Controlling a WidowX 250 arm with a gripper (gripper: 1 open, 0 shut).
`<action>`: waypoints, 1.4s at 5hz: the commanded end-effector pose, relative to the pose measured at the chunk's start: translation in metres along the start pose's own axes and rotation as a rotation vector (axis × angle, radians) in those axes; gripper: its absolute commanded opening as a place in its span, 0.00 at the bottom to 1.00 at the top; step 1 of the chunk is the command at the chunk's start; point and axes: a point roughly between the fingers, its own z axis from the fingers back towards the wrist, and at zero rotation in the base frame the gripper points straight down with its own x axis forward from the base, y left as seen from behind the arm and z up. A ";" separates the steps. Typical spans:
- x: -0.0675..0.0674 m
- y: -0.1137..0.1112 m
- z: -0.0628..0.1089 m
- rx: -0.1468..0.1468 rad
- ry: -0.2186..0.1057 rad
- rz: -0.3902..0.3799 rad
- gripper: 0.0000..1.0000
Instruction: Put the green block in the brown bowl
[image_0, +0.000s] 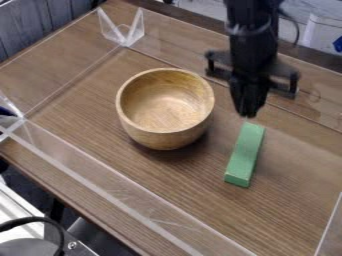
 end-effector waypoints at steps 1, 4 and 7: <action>0.013 0.005 0.038 0.001 -0.090 -0.002 0.00; -0.002 -0.005 0.010 -0.006 -0.028 -0.037 1.00; -0.005 -0.013 -0.011 -0.002 0.013 -0.050 1.00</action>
